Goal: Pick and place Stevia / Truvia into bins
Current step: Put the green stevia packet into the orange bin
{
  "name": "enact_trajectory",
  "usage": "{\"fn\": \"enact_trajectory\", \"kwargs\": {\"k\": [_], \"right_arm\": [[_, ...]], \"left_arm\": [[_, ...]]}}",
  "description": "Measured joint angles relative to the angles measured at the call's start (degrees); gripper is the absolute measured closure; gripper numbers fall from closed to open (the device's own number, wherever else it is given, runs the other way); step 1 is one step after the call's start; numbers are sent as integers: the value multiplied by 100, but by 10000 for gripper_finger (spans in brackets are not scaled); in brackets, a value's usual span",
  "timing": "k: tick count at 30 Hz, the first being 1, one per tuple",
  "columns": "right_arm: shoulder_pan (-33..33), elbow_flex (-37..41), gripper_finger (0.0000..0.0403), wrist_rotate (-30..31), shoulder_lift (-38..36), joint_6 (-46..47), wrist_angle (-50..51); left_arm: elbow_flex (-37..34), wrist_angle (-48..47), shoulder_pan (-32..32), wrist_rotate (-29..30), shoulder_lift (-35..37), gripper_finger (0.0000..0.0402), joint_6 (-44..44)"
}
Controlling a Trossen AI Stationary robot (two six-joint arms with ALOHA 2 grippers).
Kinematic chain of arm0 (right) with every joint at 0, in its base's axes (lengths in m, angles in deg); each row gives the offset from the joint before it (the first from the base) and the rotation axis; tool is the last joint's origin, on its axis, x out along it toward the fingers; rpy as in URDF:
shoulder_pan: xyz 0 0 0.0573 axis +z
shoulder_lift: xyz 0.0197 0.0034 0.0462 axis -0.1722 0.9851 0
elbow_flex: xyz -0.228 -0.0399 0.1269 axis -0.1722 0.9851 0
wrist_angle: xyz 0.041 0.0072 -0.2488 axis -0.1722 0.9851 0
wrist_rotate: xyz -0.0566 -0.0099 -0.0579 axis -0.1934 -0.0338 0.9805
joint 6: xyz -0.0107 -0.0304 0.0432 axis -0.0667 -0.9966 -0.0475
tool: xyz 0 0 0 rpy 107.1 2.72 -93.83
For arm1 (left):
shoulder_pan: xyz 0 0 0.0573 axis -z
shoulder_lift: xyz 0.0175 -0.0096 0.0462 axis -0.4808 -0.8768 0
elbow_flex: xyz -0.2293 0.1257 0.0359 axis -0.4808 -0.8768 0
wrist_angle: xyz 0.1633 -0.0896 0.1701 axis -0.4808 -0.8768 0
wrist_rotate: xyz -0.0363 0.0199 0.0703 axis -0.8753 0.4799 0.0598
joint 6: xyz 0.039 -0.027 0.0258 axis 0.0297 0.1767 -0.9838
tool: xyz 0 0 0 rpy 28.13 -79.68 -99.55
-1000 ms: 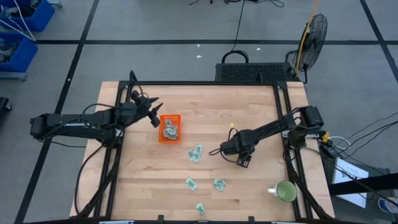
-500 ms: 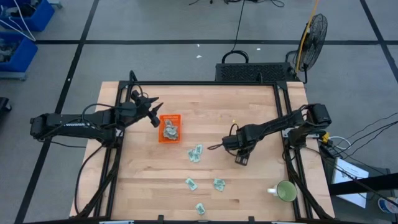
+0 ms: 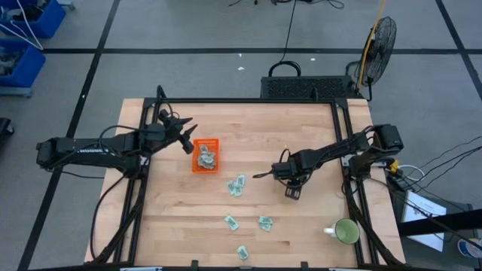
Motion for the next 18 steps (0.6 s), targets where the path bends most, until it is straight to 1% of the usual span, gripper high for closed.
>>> {"fn": "enact_trajectory", "kwargs": {"k": [3,6,14,15,18], "right_arm": [[-65,81,250,-52,3,-6,-9],[-136,129,278,-111,4,-17,-49],[-217,140,391,-46,-11,17,-81],[-217,139,396,-48,-42,15,-110],[-217,67,390,-55,-209,133,-210]], "left_arm": [[0,1,2,-1,1,247,1],[0,2,0,0,0,247,2],[0,0,0,0,0,247,26],[0,0,0,4,0,247,17],[0,0,2,7,0,247,2]]}}
